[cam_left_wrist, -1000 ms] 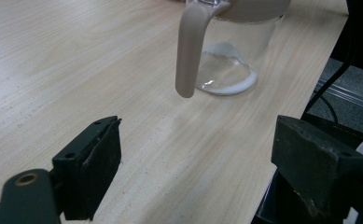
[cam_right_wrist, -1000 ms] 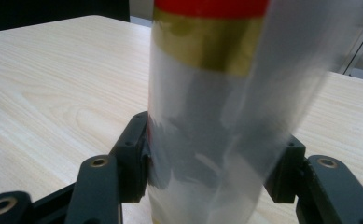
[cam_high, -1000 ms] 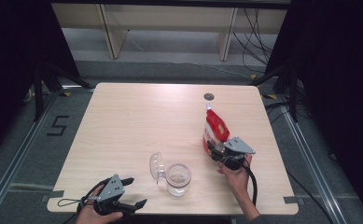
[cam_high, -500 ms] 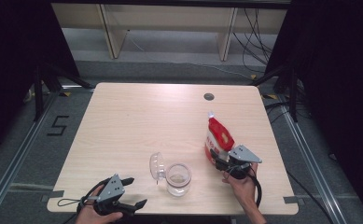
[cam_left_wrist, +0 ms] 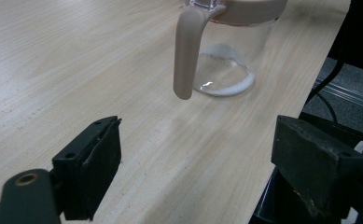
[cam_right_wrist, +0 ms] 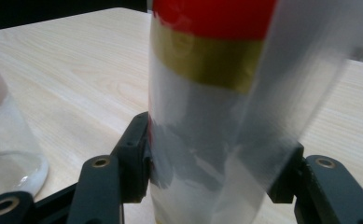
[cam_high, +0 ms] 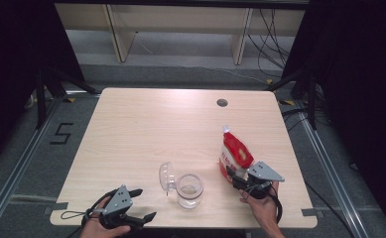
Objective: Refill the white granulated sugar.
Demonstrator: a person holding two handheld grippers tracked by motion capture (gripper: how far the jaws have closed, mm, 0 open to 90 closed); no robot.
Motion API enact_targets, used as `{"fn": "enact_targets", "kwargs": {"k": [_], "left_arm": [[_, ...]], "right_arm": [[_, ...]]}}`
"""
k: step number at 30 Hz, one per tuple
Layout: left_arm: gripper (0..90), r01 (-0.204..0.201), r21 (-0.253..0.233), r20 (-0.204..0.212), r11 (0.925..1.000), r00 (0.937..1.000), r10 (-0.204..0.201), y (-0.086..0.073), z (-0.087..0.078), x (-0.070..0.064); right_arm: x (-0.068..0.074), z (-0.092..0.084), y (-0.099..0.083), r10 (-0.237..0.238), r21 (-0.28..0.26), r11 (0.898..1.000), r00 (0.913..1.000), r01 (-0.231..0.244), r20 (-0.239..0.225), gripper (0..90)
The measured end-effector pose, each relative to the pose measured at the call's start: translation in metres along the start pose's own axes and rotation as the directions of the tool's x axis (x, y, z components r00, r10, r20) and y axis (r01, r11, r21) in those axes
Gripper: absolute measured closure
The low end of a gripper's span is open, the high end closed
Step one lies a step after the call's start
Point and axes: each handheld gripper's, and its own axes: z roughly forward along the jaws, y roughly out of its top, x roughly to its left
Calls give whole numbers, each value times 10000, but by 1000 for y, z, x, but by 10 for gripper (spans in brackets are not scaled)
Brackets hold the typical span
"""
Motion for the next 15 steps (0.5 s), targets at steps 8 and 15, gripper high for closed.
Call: {"fn": "enact_targets", "kwargs": {"k": [8,15], "left_arm": [[157,-19,89,22,10000,10000,19,0,0,0],[157,-50,36,76,10000,10000,50,0,1,-1]], "right_arm": [[1,-6,-4,54,-132,9999,10000,-54,-3,458],[-3,-2,-10,349,-464,9983,9988,-365,-346,419]]}}
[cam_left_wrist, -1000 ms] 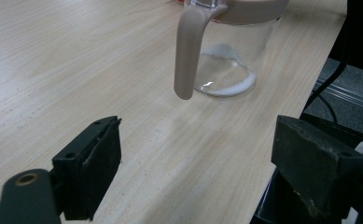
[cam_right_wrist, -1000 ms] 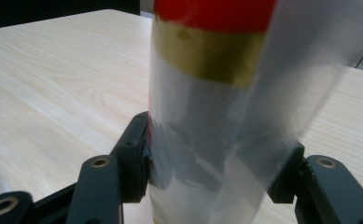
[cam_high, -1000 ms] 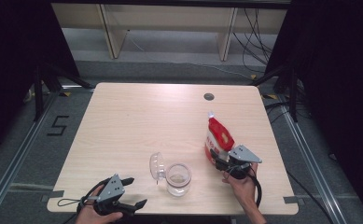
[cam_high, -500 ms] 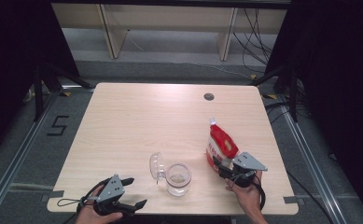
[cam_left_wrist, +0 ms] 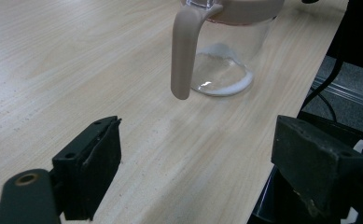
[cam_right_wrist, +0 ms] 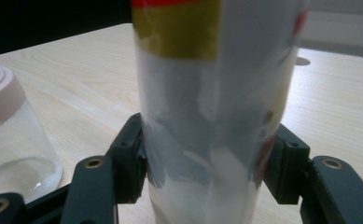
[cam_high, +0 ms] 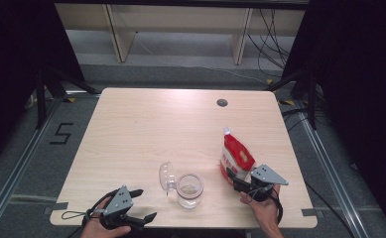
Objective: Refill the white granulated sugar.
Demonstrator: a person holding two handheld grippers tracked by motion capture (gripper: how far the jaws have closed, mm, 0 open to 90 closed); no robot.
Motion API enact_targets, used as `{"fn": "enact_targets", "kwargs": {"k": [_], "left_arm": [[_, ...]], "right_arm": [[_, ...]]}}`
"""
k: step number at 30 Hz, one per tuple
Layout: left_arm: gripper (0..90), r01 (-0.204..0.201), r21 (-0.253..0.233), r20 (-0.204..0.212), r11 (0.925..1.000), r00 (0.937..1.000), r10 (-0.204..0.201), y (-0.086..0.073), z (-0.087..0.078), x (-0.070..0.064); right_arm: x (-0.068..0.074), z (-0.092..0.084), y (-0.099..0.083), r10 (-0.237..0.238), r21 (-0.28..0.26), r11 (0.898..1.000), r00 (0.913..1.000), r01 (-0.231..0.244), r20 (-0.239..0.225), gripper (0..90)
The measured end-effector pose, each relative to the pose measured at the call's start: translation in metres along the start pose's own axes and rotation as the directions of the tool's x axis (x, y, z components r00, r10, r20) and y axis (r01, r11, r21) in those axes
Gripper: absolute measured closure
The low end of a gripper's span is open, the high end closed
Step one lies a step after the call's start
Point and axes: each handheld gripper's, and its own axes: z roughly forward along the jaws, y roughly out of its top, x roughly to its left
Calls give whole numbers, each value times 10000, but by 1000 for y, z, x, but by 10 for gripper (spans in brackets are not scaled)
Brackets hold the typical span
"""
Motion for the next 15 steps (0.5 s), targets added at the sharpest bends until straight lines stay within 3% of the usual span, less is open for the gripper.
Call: {"fn": "enact_targets", "kwargs": {"k": [1,2,4,6,9,10,11,12,15], "left_arm": [[156,0,-7,2,10000,10000,0,0,0,0],[157,13,-13,3,10000,10000,-13,0,0,0],[157,10,-4,11,10000,10000,-10,0,0,0],[157,31,3,11,10000,10000,-31,0,0,0],[156,39,25,66,10000,10000,-39,0,1,0],[157,-17,55,-16,10000,10000,18,0,0,0],[156,62,-6,-41,10000,10000,-62,0,1,-1],[157,-18,58,-77,10000,10000,18,0,1,-1],[156,-212,179,-153,9996,9997,214,-1,1,1]], "right_arm": [[-1,1,-1,-21,-73,10000,9999,20,-106,407],[3,1,-2,363,-59,9993,9993,-363,84,384],[-2,5,-4,-53,-214,9998,10000,55,61,364],[-4,7,-4,-85,-350,9993,9999,89,119,349],[-3,7,-4,-15,-471,9989,9995,30,308,318],[0,9,-5,281,-821,9963,9988,-248,395,309],[0,8,-4,213,-553,9983,9996,-204,162,305],[0,9,-4,216,-691,9974,9997,-209,95,299],[0,9,-5,300,-678,9973,9994,-286,193,281]]}}
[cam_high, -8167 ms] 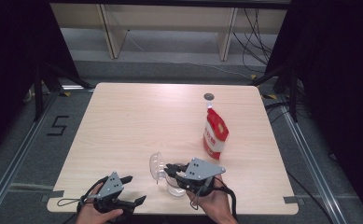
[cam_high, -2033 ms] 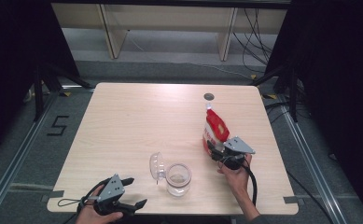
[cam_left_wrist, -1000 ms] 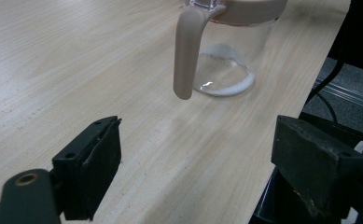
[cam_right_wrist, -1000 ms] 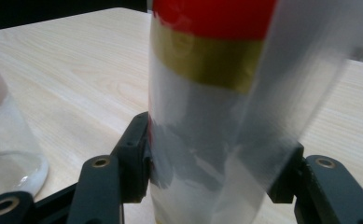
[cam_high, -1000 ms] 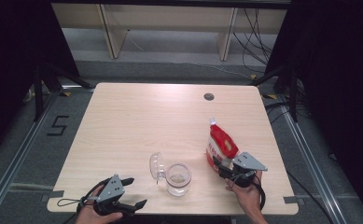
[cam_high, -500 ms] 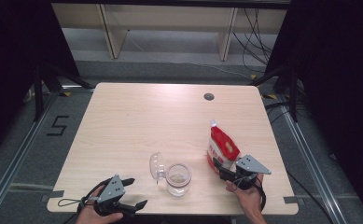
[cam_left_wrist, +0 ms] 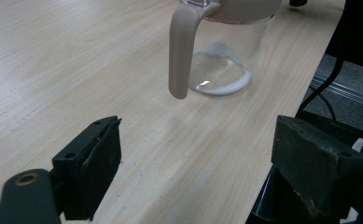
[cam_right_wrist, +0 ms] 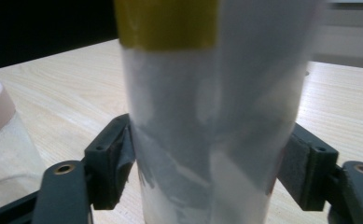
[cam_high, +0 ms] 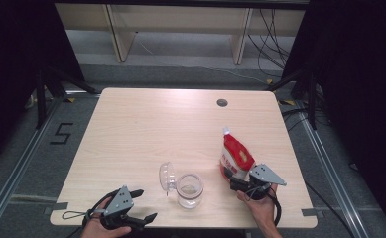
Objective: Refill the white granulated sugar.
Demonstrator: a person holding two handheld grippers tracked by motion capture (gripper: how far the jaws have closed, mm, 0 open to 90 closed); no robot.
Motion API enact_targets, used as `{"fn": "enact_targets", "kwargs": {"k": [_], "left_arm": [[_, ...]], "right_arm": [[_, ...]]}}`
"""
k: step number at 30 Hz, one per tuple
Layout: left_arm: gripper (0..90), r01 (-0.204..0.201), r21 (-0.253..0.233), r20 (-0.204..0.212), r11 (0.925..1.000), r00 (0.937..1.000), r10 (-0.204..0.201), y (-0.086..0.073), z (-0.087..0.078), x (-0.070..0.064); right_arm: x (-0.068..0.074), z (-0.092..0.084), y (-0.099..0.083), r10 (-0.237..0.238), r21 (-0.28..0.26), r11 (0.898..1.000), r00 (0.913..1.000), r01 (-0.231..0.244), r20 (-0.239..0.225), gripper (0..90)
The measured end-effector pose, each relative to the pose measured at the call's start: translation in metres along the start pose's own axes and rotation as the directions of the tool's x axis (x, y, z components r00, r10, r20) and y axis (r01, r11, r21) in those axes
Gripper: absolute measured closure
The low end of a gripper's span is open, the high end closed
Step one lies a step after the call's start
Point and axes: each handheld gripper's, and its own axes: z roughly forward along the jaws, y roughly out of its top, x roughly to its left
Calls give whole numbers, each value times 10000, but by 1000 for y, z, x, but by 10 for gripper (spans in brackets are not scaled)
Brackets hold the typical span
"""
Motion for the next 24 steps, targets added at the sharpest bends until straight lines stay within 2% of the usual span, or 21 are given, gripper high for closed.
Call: {"fn": "enact_targets", "kwargs": {"k": [1,2,3,4,5,6,7,8,10,12,13,14,16,17,18,19,20,23,24], "left_arm": [[156,71,-33,48,10000,10000,-71,0,0,0],[157,216,-110,174,9997,9996,-214,0,0,-1],[157,-20,91,38,10000,10000,19,0,-1,0],[157,2,88,98,10000,10000,-2,0,-1,0],[157,-7,93,100,10000,9999,6,0,0,0],[157,227,-111,204,9997,9995,-225,0,0,-2],[157,249,-137,212,9996,9995,-246,0,0,-2],[157,241,-125,220,9996,9995,-238,0,0,-2],[157,225,-128,230,9997,9995,-222,0,0,-2],[157,243,-167,210,9996,9995,-240,0,0,-2],[157,247,-160,213,9996,9995,-244,0,0,-2],[157,259,-162,217,9995,9994,-255,0,0,-2],[157,144,-136,224,9998,9996,-141,0,0,-2],[157,167,-149,222,9997,9996,-163,0,0,-2],[157,191,-141,229,9997,9996,-188,0,0,-2],[157,195,-135,233,9997,9995,-192,0,0,-2],[157,202,-104,241,9997,9995,-199,0,0,-2],[157,229,-85,275,9997,9994,-226,0,0,-2],[157,205,-86,270,9998,9994,-202,0,0,-2]], "right_arm": [[0,-1,0,47,11,10000,9999,-47,89,273],[-1,0,0,-135,-157,9998,9999,137,99,254],[0,0,0,-102,-177,9998,9999,103,83,236],[-1,1,0,-160,-123,9998,9999,160,-3,221],[0,1,0,11,11,10000,10000,-11,80,210],[2,2,-2,253,-408,9989,9994,-243,233,198],[0,1,-1,-46,-139,9999,9998,49,198,191],[-1,1,-1,-214,-168,9996,9996,217,204,156],[1,2,-1,-133,-330,9994,9999,130,-106,152],[1,3,-2,-299,-543,9981,9995,297,-25,156],[4,2,-3,-40,-317,9995,10000,39,-38,158],[3,4,-5,-23,-454,9990,9998,13,-213,158],[5,3,-6,111,-339,9994,9999,-114,-108,160],[4,4,-7,-47,-404,9992,10000,47,11,164],[1,5,-7,-425,-526,9977,9991,427,37,169],[3,5,-8,-145,-546,9984,9999,143,-18,169],[1,5,-7,-296,-415,9987,9993,286,-224,170],[1,5,-7,-451,-462,9979,9989,446,-111,193],[1,4,-7,-336,-280,9990,9994,334,-47,195]]}}
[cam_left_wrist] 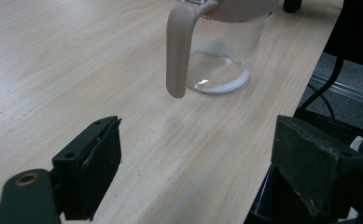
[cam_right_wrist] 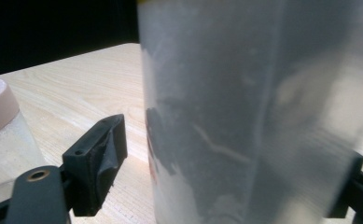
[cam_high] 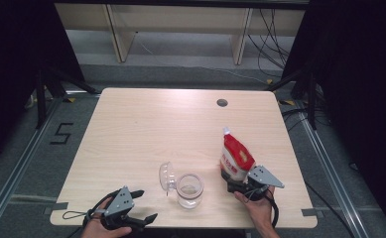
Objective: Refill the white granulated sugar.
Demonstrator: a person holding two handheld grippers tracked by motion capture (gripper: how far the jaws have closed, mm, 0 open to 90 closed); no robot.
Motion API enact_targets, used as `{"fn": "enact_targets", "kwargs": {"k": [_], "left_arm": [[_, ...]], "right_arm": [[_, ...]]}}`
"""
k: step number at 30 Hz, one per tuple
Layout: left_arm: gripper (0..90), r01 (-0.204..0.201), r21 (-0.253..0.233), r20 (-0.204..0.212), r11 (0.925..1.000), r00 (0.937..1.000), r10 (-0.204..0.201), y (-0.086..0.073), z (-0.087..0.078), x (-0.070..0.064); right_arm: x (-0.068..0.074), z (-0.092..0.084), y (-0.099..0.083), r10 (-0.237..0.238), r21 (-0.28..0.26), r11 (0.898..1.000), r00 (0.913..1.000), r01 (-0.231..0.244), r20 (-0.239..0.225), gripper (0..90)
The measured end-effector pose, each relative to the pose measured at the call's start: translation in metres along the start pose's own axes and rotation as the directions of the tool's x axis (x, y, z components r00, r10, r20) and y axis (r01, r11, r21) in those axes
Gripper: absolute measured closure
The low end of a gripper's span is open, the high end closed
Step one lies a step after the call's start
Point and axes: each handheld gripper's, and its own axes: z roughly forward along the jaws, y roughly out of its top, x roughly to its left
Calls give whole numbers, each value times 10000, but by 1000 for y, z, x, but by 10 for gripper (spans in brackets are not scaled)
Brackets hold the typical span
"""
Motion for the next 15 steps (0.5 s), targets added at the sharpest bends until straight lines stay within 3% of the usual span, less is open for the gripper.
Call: {"fn": "enact_targets", "kwargs": {"k": [1,2,9,12,14,15], "left_arm": [[157,-28,-1,-18,10000,10000,28,0,0,0],[157,-65,-5,-71,10000,10000,65,0,0,0],[157,18,-5,-103,10000,9999,-18,0,0,-1],[157,14,-26,-22,10000,10000,-14,0,0,-1],[157,6,-21,-92,10000,10000,-6,0,1,-1],[157,-12,-10,-87,10000,10000,12,0,0,-1]], "right_arm": [[1,-1,0,145,1,9999,9998,-145,102,206],[0,1,-1,-36,-118,9999,9999,34,-158,225],[-1,1,-1,-115,-122,9999,9999,115,-53,278],[1,-1,-1,212,-93,9997,9997,-211,129,320],[-1,0,-1,-30,-111,9999,9994,34,350,347],[-2,2,-2,89,-401,9992,9996,-78,268,356]]}}
